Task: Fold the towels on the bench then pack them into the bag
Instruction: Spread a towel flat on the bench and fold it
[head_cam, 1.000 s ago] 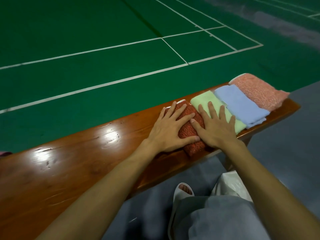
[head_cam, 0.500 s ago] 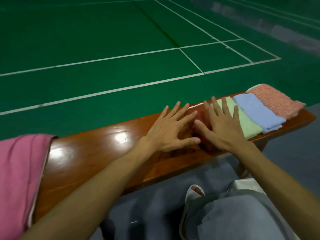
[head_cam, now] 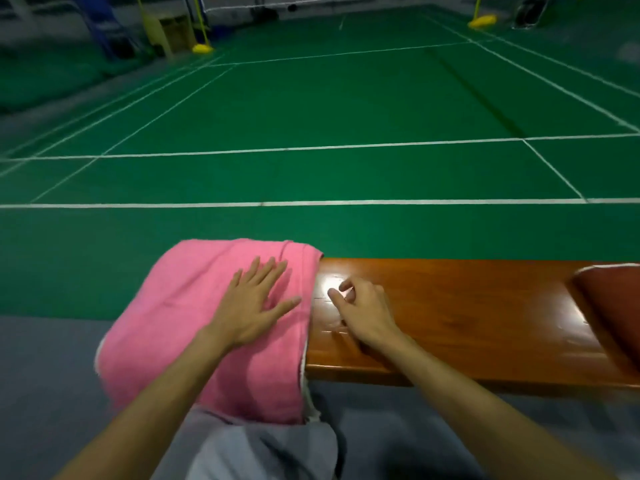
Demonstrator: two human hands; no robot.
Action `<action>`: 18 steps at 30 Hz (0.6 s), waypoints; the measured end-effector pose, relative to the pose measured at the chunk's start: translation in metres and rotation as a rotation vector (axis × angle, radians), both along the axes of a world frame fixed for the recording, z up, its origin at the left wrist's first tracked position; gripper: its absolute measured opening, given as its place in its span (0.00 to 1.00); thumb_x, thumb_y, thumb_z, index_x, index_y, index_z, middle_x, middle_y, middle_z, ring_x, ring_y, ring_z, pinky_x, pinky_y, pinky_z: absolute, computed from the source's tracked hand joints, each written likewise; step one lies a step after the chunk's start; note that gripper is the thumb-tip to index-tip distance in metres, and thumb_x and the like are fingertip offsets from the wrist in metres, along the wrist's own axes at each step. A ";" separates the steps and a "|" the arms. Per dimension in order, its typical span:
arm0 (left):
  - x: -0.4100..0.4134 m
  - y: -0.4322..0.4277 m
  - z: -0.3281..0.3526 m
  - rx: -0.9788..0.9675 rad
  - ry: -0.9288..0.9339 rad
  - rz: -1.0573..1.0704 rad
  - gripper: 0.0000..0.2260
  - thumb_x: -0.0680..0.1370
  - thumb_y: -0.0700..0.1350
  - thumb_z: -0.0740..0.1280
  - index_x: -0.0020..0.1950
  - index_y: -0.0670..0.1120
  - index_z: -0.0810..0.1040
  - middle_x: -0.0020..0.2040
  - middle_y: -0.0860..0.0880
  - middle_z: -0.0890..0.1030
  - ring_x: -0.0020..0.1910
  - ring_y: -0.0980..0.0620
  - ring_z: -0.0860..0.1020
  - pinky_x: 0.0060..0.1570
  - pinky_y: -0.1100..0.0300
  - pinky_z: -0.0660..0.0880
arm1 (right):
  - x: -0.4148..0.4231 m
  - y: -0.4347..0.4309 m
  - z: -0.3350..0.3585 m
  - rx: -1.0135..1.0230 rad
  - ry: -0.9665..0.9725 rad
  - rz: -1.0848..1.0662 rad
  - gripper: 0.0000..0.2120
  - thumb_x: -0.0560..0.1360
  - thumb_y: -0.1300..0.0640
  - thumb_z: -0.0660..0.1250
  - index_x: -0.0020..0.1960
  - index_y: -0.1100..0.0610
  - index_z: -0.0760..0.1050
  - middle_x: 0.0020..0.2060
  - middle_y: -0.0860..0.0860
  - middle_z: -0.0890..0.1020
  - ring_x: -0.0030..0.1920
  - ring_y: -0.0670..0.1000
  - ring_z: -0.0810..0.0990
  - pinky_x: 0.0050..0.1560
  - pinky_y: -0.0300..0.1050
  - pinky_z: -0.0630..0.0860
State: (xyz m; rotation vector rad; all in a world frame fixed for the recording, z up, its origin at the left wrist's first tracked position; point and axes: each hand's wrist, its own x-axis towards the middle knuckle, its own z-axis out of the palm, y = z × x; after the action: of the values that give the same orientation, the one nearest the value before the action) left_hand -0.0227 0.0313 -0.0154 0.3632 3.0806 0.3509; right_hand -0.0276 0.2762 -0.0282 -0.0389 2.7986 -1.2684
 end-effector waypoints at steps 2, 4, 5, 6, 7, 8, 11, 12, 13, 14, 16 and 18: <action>0.002 -0.043 -0.006 0.004 -0.017 0.114 0.48 0.70 0.81 0.34 0.84 0.58 0.49 0.83 0.55 0.48 0.83 0.51 0.43 0.81 0.44 0.44 | -0.012 -0.041 -0.006 -0.078 -0.035 0.023 0.13 0.73 0.40 0.68 0.45 0.49 0.76 0.36 0.47 0.83 0.40 0.52 0.83 0.44 0.51 0.81; 0.003 -0.080 -0.014 0.035 -0.003 0.221 0.46 0.73 0.78 0.36 0.84 0.55 0.54 0.84 0.53 0.52 0.83 0.50 0.47 0.81 0.44 0.48 | -0.021 -0.072 -0.010 -0.091 -0.021 -0.003 0.11 0.73 0.43 0.71 0.43 0.49 0.76 0.39 0.49 0.83 0.44 0.54 0.83 0.47 0.49 0.79; 0.004 -0.096 -0.018 0.052 0.014 0.281 0.43 0.75 0.75 0.38 0.84 0.53 0.58 0.84 0.51 0.55 0.83 0.48 0.50 0.81 0.43 0.50 | -0.023 -0.083 -0.012 -0.068 0.004 -0.032 0.12 0.73 0.42 0.71 0.43 0.50 0.76 0.42 0.50 0.84 0.47 0.56 0.82 0.48 0.49 0.77; 0.006 -0.109 -0.021 0.063 0.048 0.339 0.40 0.77 0.71 0.40 0.83 0.51 0.61 0.83 0.49 0.58 0.83 0.46 0.53 0.80 0.43 0.53 | -0.024 -0.091 -0.015 -0.027 0.032 -0.061 0.14 0.73 0.40 0.71 0.45 0.50 0.76 0.44 0.51 0.84 0.49 0.57 0.82 0.49 0.49 0.76; 0.009 -0.121 -0.025 0.071 0.102 0.397 0.37 0.79 0.67 0.43 0.81 0.48 0.65 0.82 0.46 0.62 0.82 0.44 0.57 0.79 0.43 0.56 | -0.025 -0.097 -0.019 0.025 0.064 -0.082 0.15 0.72 0.39 0.72 0.46 0.51 0.77 0.46 0.52 0.84 0.50 0.58 0.81 0.50 0.49 0.76; 0.011 -0.130 -0.028 0.073 0.175 0.452 0.34 0.80 0.64 0.47 0.78 0.45 0.69 0.79 0.43 0.68 0.79 0.41 0.64 0.76 0.42 0.61 | -0.025 -0.100 -0.021 0.071 0.085 -0.095 0.16 0.72 0.39 0.72 0.48 0.51 0.77 0.47 0.53 0.84 0.51 0.59 0.81 0.50 0.50 0.76; 0.017 -0.147 -0.028 0.110 0.365 0.707 0.22 0.81 0.57 0.60 0.62 0.40 0.76 0.60 0.37 0.79 0.59 0.35 0.75 0.59 0.42 0.71 | -0.028 -0.103 -0.023 0.056 0.100 -0.127 0.13 0.71 0.44 0.73 0.41 0.52 0.76 0.43 0.53 0.84 0.48 0.59 0.82 0.48 0.50 0.77; 0.017 -0.151 -0.027 0.146 0.367 0.811 0.21 0.81 0.56 0.64 0.60 0.39 0.78 0.58 0.36 0.79 0.58 0.35 0.75 0.58 0.42 0.72 | -0.030 -0.103 -0.024 0.023 0.097 -0.131 0.12 0.72 0.46 0.73 0.38 0.52 0.74 0.40 0.53 0.84 0.46 0.59 0.82 0.46 0.50 0.77; 0.017 -0.153 -0.024 0.183 0.351 0.897 0.21 0.80 0.55 0.67 0.62 0.39 0.80 0.58 0.35 0.79 0.58 0.34 0.75 0.59 0.42 0.72 | -0.030 -0.103 -0.023 -0.006 0.101 -0.122 0.14 0.73 0.48 0.73 0.36 0.52 0.72 0.38 0.53 0.83 0.44 0.59 0.82 0.44 0.50 0.76; 0.017 -0.154 -0.021 0.212 0.343 0.947 0.20 0.79 0.54 0.69 0.62 0.40 0.82 0.58 0.35 0.80 0.58 0.34 0.76 0.59 0.43 0.73 | -0.029 -0.103 -0.021 -0.012 0.121 -0.108 0.15 0.76 0.48 0.71 0.36 0.52 0.70 0.36 0.53 0.82 0.42 0.59 0.81 0.42 0.50 0.74; 0.015 -0.154 -0.018 0.263 0.379 0.953 0.14 0.78 0.51 0.72 0.57 0.44 0.86 0.56 0.38 0.81 0.57 0.35 0.77 0.56 0.44 0.74 | -0.026 -0.101 -0.019 0.028 0.199 -0.058 0.16 0.81 0.48 0.65 0.38 0.53 0.67 0.35 0.53 0.78 0.38 0.58 0.77 0.39 0.51 0.69; 0.014 -0.150 -0.014 0.325 0.436 0.933 0.08 0.77 0.47 0.73 0.51 0.44 0.88 0.54 0.41 0.82 0.56 0.38 0.77 0.52 0.46 0.74 | -0.021 -0.101 -0.010 -0.039 0.203 0.001 0.16 0.84 0.49 0.60 0.40 0.55 0.66 0.34 0.51 0.76 0.36 0.53 0.73 0.37 0.51 0.68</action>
State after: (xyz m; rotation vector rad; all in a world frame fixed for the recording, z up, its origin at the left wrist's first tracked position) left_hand -0.0092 -0.1188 -0.0299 -1.1950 3.3652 0.8736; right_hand -0.0481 0.1757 -0.0384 -0.1814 2.9396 -1.3934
